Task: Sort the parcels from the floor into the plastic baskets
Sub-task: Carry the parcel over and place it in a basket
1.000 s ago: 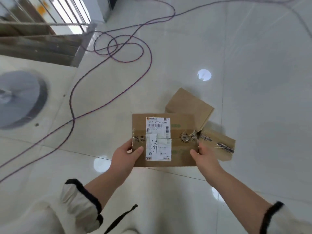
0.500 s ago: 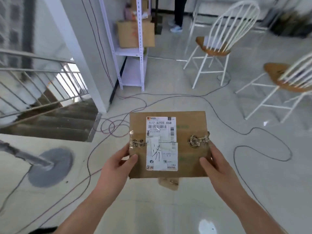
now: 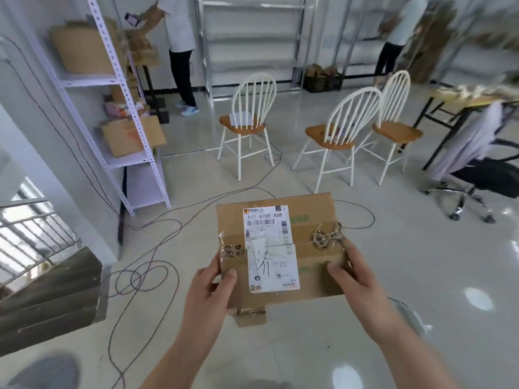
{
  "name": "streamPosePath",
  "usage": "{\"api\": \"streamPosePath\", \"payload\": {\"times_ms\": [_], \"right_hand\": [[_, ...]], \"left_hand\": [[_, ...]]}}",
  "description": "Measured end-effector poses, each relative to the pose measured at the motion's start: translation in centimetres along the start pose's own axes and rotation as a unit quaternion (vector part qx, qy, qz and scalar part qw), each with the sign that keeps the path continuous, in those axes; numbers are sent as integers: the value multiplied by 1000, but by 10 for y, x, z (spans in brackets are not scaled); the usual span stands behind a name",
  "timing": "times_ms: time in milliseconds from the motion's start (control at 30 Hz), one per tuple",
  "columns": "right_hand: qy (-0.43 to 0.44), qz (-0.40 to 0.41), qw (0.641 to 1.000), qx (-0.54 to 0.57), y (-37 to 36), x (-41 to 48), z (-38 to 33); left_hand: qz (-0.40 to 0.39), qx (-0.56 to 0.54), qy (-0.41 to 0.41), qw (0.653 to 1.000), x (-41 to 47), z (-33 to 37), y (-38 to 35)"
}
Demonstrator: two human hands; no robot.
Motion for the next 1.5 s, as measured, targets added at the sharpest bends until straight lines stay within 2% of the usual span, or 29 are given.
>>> {"api": "streamPosePath", "payload": {"times_ms": [200, 367, 600, 767, 900, 1100, 1200, 1367, 1433, 1500], "right_hand": [[7, 127, 992, 5, 5, -73, -21], [15, 229, 973, 23, 35, -153, -41], [37, 341, 939, -27, 98, -305, -94], [26, 443, 894, -70, 147, -451, -137], [28, 544, 831, -115, 172, -563, -167], [-2, 689, 720, -90, 174, -697, -180], [-30, 768, 636, -67, 170, -745, -171], [-157, 851, 490, -105, 151, -815, -146], [-197, 870, 441, -99, 140, -842, -129], [-229, 889, 390, -74, 130, -864, -106]], "left_hand": [[-101, 47, -55, 992, -26, 21, 6], [-175, 102, -106, 974, -76, 24, -25], [-320, 124, -132, 930, -186, 12, -99], [-457, 123, -136, 870, -309, -10, -174], [-561, 134, -138, 805, -410, -31, -233], [-691, 175, -146, 686, -533, -82, -299], [-733, 209, -161, 627, -583, -113, -332], [-764, 300, -189, 539, -658, -184, -388], [-772, 346, -207, 491, -690, -221, -404], [-773, 402, -247, 424, -718, -260, -416]]}}
Point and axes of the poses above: each hand's wrist, its own x-axis towards the middle knuckle, its own y-axis out of the back of the hand, z = x × y, the point moved 2 cm from there along x, towards the middle knuckle, and after that the axes turned 14 degrees about y, right-handed, at the moved point
